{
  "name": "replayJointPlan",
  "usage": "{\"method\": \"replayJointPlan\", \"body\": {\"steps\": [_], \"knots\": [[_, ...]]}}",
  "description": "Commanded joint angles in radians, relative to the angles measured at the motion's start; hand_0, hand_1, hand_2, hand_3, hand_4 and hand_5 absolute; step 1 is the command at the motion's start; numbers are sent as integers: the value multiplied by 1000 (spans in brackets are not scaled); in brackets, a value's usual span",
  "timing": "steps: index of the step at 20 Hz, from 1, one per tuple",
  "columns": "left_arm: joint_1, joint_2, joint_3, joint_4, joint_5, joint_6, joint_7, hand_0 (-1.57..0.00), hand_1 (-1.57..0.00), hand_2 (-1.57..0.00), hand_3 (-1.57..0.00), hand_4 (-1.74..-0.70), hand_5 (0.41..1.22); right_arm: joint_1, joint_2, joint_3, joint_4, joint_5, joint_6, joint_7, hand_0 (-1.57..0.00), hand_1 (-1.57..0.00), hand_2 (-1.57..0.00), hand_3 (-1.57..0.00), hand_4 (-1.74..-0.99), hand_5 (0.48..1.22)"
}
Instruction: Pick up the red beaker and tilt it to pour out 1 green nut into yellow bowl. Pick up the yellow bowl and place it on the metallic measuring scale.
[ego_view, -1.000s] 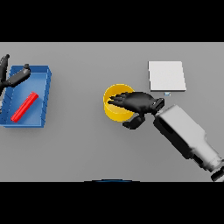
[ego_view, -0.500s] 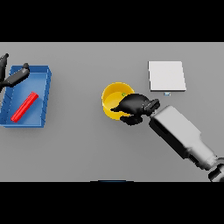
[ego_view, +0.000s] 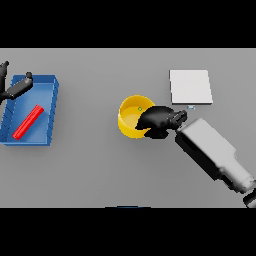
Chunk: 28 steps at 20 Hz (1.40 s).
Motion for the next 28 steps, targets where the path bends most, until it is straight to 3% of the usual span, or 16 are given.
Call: {"method": "replayJointPlan", "body": {"steps": [1,3,6,9,12,14,17,19,21,28], "knots": [[-3,1,-3,-2,-4,-1,1,1,1,1,1,-803,725,3,-4,0,-16,-1,5,13,-1513,-1509,-1453,-1192,-1722,1207],[5,14,-1,-16,-1,-2,2,1,1,1,1,-801,724,-4,-33,-27,-67,-36,44,15,-1534,-1531,-1490,-1192,-1729,1212],[13,9,-7,-20,-5,3,1,1,1,1,1,-798,721,-19,-57,-52,-132,-59,79,58,-1552,-1551,-1506,-1377,-1731,1216],[4,11,0,-13,-3,1,-3,1,1,1,1,-799,720,-39,-102,-87,-196,-79,117,101,-1561,-1561,-1538,-1335,-1726,1219],[-8,-4,-3,-1,-2,-2,-1,1,1,1,1,-806,723,-56,-109,-109,-197,-88,120,142,-1566,-1566,-1554,-1262,-1721,1219],[-11,9,1,-5,-1,-10,-1,1,1,1,1,-805,723,-50,-123,-120,-212,-102,129,142,-1568,-1568,-1560,-1248,-1720,1219],[-5,12,-1,-10,-6,-5,-5,1,1,1,1,-802,730,-84,-171,-133,-208,-94,109,95,-1569,-1569,-1565,-1263,-1719,1220],[-1,23,5,-29,0,-3,0,1,1,1,1,-811,741,-120,-184,-150,-170,-85,91,107,-1570,-1570,-1567,-1325,-1720,1221],[14,32,1,-48,-1,3,16,1,1,1,1,-802,737,-126,-216,-166,-123,-76,58,83,-1570,-1570,-1569,-1274,-1719,1221],[23,38,-9,-88,-7,21,70,1,1,1,1,-828,765,-161,-234,-223,101,-69,-38,67,-1571,-1571,-1571,-1193,-1720,1221]]}}
